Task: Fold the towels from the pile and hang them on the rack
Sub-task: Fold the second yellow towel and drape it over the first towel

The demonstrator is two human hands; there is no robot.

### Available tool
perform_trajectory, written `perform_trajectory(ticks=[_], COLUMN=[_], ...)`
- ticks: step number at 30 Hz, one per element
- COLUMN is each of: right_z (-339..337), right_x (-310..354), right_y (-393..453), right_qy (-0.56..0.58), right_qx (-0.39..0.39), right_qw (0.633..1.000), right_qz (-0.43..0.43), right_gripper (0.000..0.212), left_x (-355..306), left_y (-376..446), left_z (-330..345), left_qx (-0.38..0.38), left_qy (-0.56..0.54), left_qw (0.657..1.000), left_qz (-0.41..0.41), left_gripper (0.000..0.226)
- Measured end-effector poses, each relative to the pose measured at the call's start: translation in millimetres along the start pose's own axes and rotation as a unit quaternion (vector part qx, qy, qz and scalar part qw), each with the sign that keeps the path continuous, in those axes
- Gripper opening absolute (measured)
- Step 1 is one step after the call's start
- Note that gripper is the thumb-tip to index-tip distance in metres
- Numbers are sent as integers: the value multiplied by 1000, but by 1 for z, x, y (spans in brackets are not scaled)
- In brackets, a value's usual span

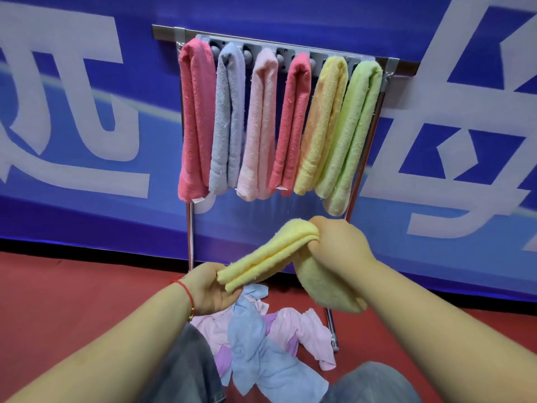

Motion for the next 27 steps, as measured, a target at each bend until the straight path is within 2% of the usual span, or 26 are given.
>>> perform_trajectory(ticks=[3,4,6,7,8,11,14,18,22,27], right_z=[-11,-14,-19,-20,-22,-26,-31,-42,-55,-77], right_x=[19,25,36,42,48,68,86,113,134,166], right_y=[13,18,28,33,38,52,68,91,119,154], right_qy=[-36,-46,-65,-72,-74,-74,-59,-49,-27,-6], right_qx=[1,3,5,3,2,0,-2,-9,-14,-49], right_qw=[999,999,998,997,997,997,998,998,999,997], right_qz=[-20,-22,-24,-25,-24,-26,-19,-30,-24,-59], right_gripper=[15,14,19,21,22,26,27,27,29,26], left_x=[4,-2,-28,-40,-51,-80,-107,-143,-187,-248], left_y=[-3,-5,-15,-27,-39,-70,-69,-76,-92,-102], left_z=[17,22,35,43,50,71,62,47,36,22], left_qx=[0,-30,-107,-120,-111,-40,-81,-158,-243,-273], left_qy=[122,192,289,277,253,216,230,287,361,397], left_qw=[992,976,913,891,877,831,797,733,628,599], left_qz=[39,95,268,339,393,511,552,596,645,640], left_gripper=[28,28,24,20,26,36,33,30,23,22])
Point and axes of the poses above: each hand's wrist, its own y-axis towards the middle knuckle, its own z-axis out of the palm, x = y × z, the point moved 6 cm from there along y, towards the middle knuckle, and after that the axes turned 8 degrees about -x, right-handed, at the moved point
